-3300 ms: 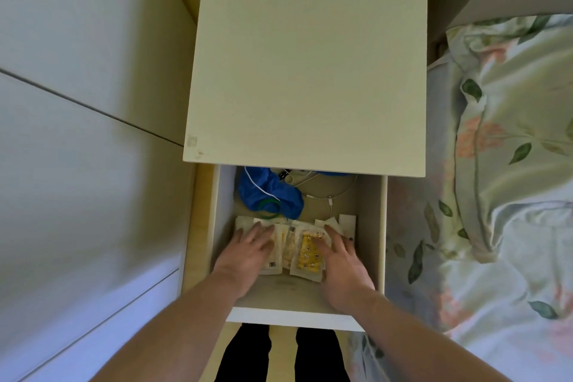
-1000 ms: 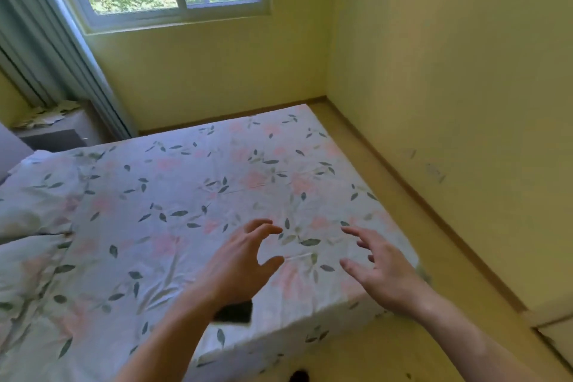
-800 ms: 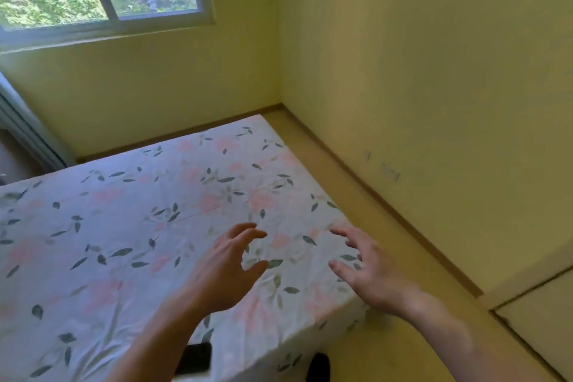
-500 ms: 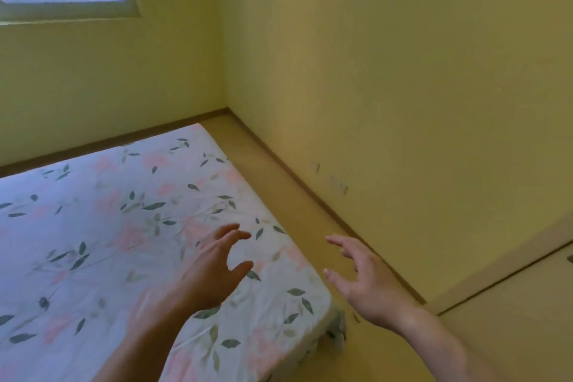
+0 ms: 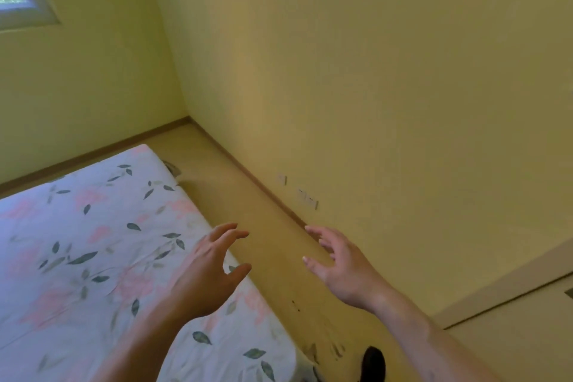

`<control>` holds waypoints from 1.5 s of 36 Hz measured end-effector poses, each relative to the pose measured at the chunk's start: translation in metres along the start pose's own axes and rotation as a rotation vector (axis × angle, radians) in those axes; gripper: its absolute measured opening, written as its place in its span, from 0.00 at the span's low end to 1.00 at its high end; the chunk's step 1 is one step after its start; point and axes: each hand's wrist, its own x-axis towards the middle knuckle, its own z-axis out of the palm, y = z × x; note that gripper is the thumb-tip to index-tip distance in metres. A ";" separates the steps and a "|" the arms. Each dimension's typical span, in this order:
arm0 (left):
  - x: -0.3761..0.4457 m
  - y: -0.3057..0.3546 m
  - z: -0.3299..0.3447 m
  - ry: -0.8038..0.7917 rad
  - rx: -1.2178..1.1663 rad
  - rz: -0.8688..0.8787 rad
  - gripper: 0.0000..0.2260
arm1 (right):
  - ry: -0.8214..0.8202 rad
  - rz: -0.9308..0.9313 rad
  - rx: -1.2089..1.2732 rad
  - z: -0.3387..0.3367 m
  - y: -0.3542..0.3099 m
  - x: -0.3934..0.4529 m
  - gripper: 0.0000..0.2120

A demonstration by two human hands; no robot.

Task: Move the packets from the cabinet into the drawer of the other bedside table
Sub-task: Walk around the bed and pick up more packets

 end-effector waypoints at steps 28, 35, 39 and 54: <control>0.192 0.104 -0.009 0.332 -0.004 -0.579 0.23 | -0.494 -0.443 -0.149 -0.172 -0.001 0.327 0.27; 0.241 0.044 -0.037 0.424 -0.048 -0.665 0.22 | -0.529 -0.526 -0.181 -0.147 -0.044 0.413 0.28; 0.289 -0.003 -0.061 0.440 -0.077 -0.669 0.21 | -0.515 -0.511 -0.202 -0.131 -0.073 0.473 0.28; 0.510 -0.123 -0.207 0.382 -0.057 -0.468 0.21 | -0.438 -0.417 -0.150 -0.102 -0.162 0.696 0.28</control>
